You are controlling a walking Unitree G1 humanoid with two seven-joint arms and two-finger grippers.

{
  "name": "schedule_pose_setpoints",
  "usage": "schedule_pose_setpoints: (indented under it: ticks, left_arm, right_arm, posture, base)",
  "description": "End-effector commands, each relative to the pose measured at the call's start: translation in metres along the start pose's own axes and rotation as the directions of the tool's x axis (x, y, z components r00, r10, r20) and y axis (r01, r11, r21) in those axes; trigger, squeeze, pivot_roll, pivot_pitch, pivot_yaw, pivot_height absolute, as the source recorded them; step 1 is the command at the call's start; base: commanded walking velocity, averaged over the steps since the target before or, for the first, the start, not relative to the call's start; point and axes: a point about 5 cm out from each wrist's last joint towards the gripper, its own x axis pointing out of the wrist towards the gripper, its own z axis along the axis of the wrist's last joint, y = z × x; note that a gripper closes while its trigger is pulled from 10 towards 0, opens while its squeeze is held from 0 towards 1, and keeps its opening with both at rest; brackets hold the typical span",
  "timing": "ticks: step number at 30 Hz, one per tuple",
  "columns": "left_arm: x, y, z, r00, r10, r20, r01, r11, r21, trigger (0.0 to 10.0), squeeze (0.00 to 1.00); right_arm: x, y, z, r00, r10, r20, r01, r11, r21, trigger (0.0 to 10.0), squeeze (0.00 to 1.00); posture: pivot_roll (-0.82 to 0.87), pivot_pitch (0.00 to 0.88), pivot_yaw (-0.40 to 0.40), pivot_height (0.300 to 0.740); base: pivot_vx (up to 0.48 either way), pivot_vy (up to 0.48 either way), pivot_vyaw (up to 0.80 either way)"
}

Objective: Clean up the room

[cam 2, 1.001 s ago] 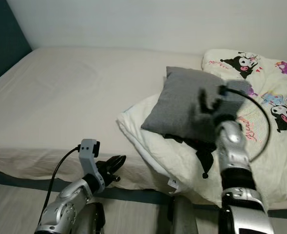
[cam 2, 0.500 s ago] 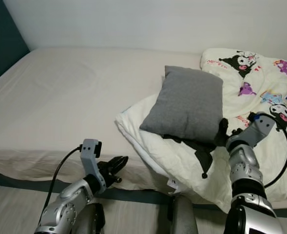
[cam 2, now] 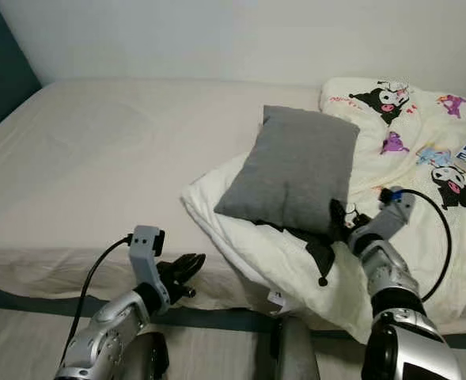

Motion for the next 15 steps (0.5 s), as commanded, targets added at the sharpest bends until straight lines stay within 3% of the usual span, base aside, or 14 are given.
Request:
schedule_pose_setpoints:
  ticks: [1, 10, 11, 15]
  left_arm:
    - [-0.002, 0.002, 0.004, 1.0, 0.018, 0.012, -0.018, 0.999, 0.034, 10.0, 0.0]
    - [-0.001, 0.003, 0.006, 0.999, 0.028, 0.018, -0.029, 0.999, 0.044, 10.0, 0.0]
    - [0.0, 0.004, 0.007, 0.999, 0.037, 0.023, -0.038, 0.998, 0.052, 10.0, 0.0]
    - [0.001, 0.005, 0.009, 0.999, 0.043, 0.026, -0.044, 0.997, 0.059, 10.0, 0.0]
  right_arm:
    - [0.004, 0.015, -0.017, 0.995, 0.084, -0.052, -0.084, 0.996, 0.002, 10.0, 0.0]
    - [0.007, 0.022, -0.022, 0.995, 0.093, -0.036, -0.093, 0.996, 0.0, 10.0, 0.0]
    - [0.008, 0.03, -0.028, 0.992, 0.118, -0.042, -0.118, 0.993, -0.008, 0.0, 0.0]
    - [0.009, 0.034, -0.032, 0.99, 0.13, -0.045, -0.131, 0.991, -0.013, 0.0, 0.0]
  posture:
    - [0.07, 0.18, -0.015, 0.578]
    - [0.07, 0.185, -0.014, 0.578]
    - [0.07, 0.188, -0.013, 0.578]
    - [0.07, 0.188, -0.013, 0.578]
  base:
    - [0.0, 0.0, 0.0]
    - [0.0, 0.0, 0.0]
    - [0.0, 0.0, 0.0]
    - [0.0, 0.0, 0.0]
